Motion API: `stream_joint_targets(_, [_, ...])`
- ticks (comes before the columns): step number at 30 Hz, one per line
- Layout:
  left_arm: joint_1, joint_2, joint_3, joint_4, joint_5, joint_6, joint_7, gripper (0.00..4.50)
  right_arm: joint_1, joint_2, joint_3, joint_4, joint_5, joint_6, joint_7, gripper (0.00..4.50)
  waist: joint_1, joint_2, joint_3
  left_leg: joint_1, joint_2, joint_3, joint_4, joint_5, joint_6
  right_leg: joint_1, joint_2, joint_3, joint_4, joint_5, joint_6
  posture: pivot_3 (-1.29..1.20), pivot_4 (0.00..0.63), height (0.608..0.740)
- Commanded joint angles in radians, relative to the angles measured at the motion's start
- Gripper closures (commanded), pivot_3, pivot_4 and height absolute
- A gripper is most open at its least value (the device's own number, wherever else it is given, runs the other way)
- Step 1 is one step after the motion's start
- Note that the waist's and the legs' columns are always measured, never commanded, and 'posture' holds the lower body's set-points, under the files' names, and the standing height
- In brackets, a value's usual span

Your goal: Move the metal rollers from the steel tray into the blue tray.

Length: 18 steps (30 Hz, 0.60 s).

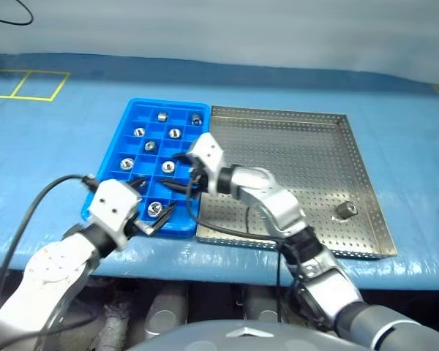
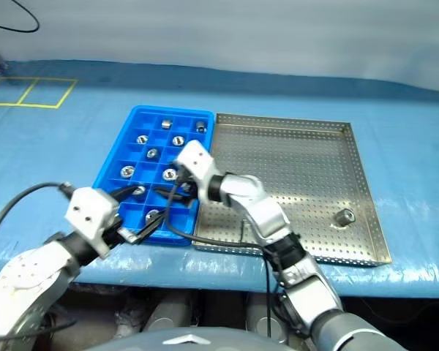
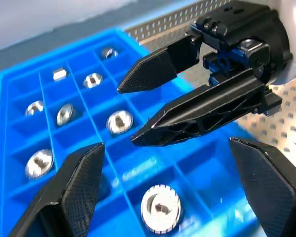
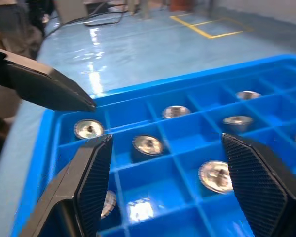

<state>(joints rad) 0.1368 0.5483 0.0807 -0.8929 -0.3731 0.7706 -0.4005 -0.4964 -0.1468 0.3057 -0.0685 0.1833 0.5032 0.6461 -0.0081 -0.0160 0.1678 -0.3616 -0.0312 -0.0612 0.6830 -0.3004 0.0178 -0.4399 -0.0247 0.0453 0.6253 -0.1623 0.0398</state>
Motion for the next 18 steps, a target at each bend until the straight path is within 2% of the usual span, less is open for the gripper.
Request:
stream_joint_targets(1, [-0.156, -0.024, -0.098, 0.109, 0.011, -0.049, -0.033, 0.09, 0.065, -0.098, -0.115, -0.151, -0.031, 0.044, -0.075, 0.80, -0.003, 0.000, 0.000, 0.000, -0.001, 0.000, 0.000, 0.000, 0.000, 0.000, 0.000, 0.000, 0.000, 0.001, -0.001, -0.07, 0.150, 0.740])
stream_joint_targets(7, [-0.385, -0.073, -0.216, 0.320, 0.025, -0.145, -0.128, 0.09, 0.218, -0.267, -0.275, -0.339, -0.072, 0.156, -0.175, 0.80, -0.052, 0.000, 0.000, -0.003, 0.000, 0.003, 0.000, 0.000, 0.000, -0.004, 0.000, 0.001, 0.000, 0.003, 0.003, -0.18, 0.150, 0.740])
stream_joint_targets(12, [-0.477, -0.123, -0.275, 0.457, 0.039, -0.216, -0.181, 0.09, 0.312, -0.288, -0.382, -0.401, -0.087, 0.253, -0.275, 0.80, -0.104, 0.000, 0.000, -0.002, 0.002, 0.007, 0.000, -0.002, 0.002, -0.004, 0.002, 0.005, 0.000, 0.003, 0.004, -0.27, 0.150, 0.740])
stream_joint_targets(18, [-0.507, -0.152, -0.330, 0.510, 0.061, -0.257, -0.229, 0.09, 0.445, -0.284, -0.445, -0.478, -0.066, 0.315, -0.302, 0.80, -0.162, 0.000, 0.000, -0.001, 0.002, 0.012, 0.001, -0.003, 0.006, -0.004, 0.004, 0.012, 0.000, 0.002, 0.014, -0.32, 0.150, 0.740])
